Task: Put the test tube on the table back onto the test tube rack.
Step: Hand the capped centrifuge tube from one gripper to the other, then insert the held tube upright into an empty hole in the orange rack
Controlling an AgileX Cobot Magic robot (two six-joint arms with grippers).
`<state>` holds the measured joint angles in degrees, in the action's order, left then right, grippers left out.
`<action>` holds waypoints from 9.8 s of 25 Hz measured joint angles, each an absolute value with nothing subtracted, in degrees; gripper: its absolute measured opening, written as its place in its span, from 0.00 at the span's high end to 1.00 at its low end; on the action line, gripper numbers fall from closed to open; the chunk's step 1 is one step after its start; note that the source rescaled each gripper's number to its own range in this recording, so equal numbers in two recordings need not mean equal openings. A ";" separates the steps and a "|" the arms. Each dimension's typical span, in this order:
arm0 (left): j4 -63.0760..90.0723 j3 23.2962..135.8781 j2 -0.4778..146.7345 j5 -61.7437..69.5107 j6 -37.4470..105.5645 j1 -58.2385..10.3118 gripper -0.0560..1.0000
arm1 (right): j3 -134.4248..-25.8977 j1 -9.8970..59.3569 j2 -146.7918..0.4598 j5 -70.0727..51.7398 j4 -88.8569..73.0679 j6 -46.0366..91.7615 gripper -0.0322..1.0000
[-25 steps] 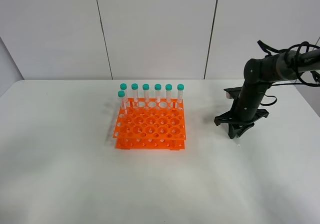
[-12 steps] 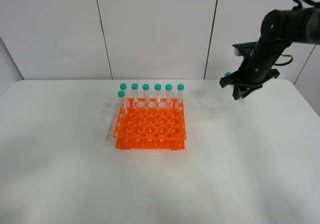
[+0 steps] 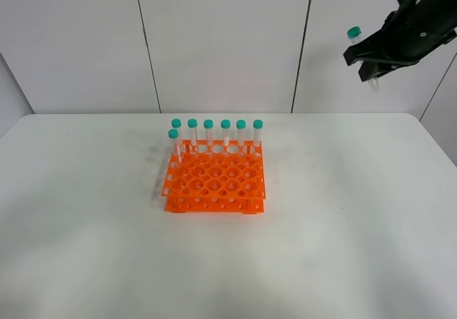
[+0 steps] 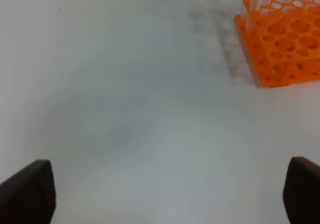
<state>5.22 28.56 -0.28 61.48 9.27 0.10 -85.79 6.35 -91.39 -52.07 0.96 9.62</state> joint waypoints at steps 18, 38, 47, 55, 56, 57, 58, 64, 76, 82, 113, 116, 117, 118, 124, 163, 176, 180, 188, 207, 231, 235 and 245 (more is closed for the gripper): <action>5.22 28.56 -0.28 61.48 9.27 0.10 0.00 | -32.48 12.94 -46.03 -15.77 -16.66 31.34 0.94; 5.22 28.56 -0.28 61.48 9.27 0.10 0.00 | -24.50 42.16 -38.73 -15.53 -26.10 41.31 0.94; 5.41 28.56 -0.28 61.31 10.76 -4.23 0.00 | -24.50 42.16 -38.73 -13.11 -25.85 40.55 0.94; 12.18 31.94 6.19 55.41 14.16 -20.81 0.00 | -24.50 42.16 -38.73 -12.47 -25.80 40.21 0.94; 14.99 32.83 7.76 53.17 15.04 -21.49 0.00 | -24.50 42.16 -38.73 -12.32 -25.74 40.21 0.94; 19.40 33.68 9.99 50.32 16.57 -22.01 0.00 | -24.50 42.16 -38.73 -11.90 -25.74 40.21 0.94; 22.90 34.28 11.57 47.47 19.54 -22.18 0.00 | -24.50 42.16 -38.73 -11.58 -25.70 40.21 0.94; 53.61 35.06 22.26 38.48 46.89 -22.36 0.00 | -24.50 42.16 -38.73 -11.03 -24.13 40.21 0.94; 82.56 35.06 40.52 39.15 76.90 -22.36 0.00 | -24.50 42.16 -38.73 -10.89 -23.95 40.21 0.94; 92.89 35.06 45.96 40.24 87.05 -23.40 0.00 | -24.50 42.16 -38.73 -10.89 -23.95 40.21 0.94; 98.82 57.01 81.26 34.73 103.13 -43.87 0.00 | -24.50 42.16 -38.73 -10.82 -23.29 40.21 0.94; 98.92 57.96 81.33 34.73 103.18 -43.87 0.00 | -24.50 42.16 -38.73 -10.55 -23.29 40.21 0.94; 98.97 58.21 81.33 34.73 103.23 -43.87 0.00 | -24.50 42.16 -38.73 -10.50 -23.23 40.21 0.94; 99.04 58.34 81.33 34.73 103.23 -43.87 0.00 | -24.50 42.16 -38.73 -10.43 -23.23 40.21 0.94; 99.04 58.41 81.53 34.73 103.23 -43.87 0.00 | -24.50 42.16 -38.73 -10.39 -23.11 40.21 0.94; 96.92 58.08 82.28 31.64 103.63 -43.87 0.94 | -24.68 42.16 -47.66 -3.99 -27.21 39.46 0.94; 98.04 58.17 82.21 31.08 103.58 -43.87 0.94 | -24.51 42.35 -48.42 -5.31 -27.38 39.34 0.61; 98.76 58.37 81.73 31.47 103.58 -43.87 0.94 | -24.51 42.35 -48.58 -5.74 -27.38 39.34 0.42; 98.82 58.41 81.66 30.53 103.58 -43.87 0.94 | -24.51 42.35 -48.58 -6.63 -26.74 39.28 0.22; 98.89 58.41 81.66 22.82 104.84 -43.87 0.94 | -24.51 21.73 -48.58 -19.64 -8.09 12.24 0.16; 98.96 58.41 81.66 22.59 103.00 -43.87 0.94 | -40.90 6.65 -48.58 -64.23 10.15 -13.07 0.00; 98.96 58.41 81.66 22.59 102.85 -43.87 0.94 | -41.02 6.65 -48.34 -67.78 -5.40 -3.51 0.00; 98.98 58.41 81.66 23.07 102.27 -43.87 0.94 | -41.04 6.65 -46.78 -65.44 -0.90 -4.34 0.00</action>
<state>98.98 58.41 81.66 23.07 102.27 -43.87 -41.04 6.65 -46.78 -65.44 -0.90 -4.34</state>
